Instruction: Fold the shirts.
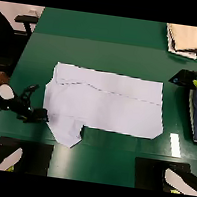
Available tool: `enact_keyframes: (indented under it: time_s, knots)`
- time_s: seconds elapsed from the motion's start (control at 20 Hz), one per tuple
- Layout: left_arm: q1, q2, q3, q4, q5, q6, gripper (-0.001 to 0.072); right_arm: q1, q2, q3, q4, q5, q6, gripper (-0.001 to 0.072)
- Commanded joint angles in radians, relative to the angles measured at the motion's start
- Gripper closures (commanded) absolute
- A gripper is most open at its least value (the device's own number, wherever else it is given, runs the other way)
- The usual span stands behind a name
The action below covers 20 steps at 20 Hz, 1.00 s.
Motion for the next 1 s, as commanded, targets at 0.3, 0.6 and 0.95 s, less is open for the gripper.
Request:
enact_keyframes:
  time_s: [0.3, 0.6, 0.95]
  knots:
    - [0.000, 0.033, -0.127, -0.220, 0.160, 0.023, 0.0229, 0.001, 0.008, 0.000, 0.003, 0.000, 0.001, 0.0309]
    - [0.000, 0.034, -0.022, -0.211, 0.090, 0.062, 0.0683, -0.055, 0.009, -0.009, -0.008, 0.154, 0.000, 0.0308]
    - [0.000, 0.034, 0.098, -0.208, 0.042, 0.091, 0.0682, -0.320, 0.206, -0.571, -0.005, 0.141, 0.001, 0.0214]
